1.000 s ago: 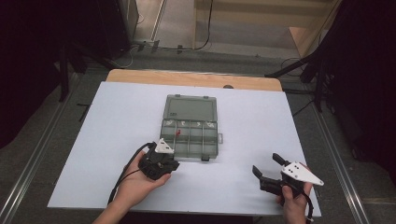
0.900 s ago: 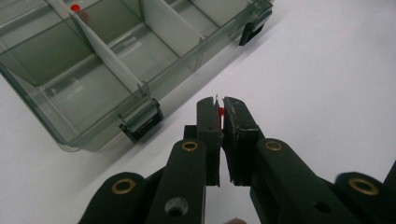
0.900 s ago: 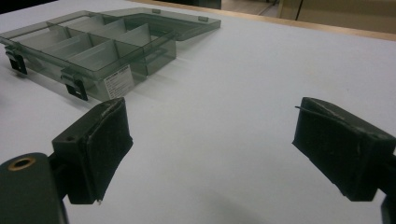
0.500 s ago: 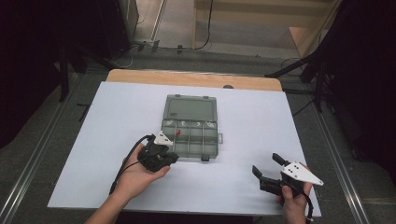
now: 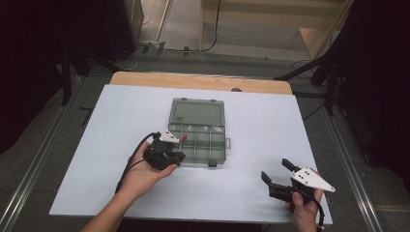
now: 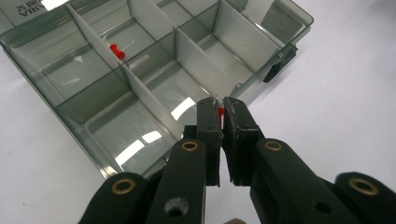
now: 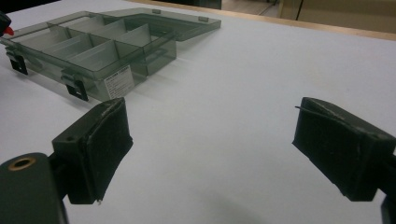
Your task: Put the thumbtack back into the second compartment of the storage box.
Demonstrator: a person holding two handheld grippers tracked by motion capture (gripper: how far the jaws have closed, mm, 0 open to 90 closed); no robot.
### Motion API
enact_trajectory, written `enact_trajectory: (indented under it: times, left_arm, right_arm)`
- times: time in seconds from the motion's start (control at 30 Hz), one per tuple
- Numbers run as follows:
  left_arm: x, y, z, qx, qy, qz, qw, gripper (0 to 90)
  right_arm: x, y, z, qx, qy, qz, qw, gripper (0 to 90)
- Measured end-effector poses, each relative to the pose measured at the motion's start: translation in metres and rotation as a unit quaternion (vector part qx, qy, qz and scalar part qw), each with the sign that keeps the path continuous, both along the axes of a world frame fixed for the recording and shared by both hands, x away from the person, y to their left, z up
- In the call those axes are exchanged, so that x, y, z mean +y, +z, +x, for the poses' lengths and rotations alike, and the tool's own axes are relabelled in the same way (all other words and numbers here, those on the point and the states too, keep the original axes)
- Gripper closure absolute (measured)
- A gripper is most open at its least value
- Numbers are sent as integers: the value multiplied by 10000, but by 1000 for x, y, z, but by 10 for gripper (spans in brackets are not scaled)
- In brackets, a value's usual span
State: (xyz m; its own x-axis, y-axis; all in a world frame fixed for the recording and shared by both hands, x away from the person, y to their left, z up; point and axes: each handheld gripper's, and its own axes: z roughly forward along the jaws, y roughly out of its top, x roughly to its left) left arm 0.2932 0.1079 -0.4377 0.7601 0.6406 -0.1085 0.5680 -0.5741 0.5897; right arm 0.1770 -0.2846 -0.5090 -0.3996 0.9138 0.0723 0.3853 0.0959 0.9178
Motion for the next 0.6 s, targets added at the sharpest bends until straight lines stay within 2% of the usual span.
enact_trajectory:
  times: [0.6]
  left_arm:
    - [-5, 9, 17, -90, 56, 6, 9999, 856]
  right_arm:
    - [0, -1, 0, -2, -2, 8, 10000, 111]
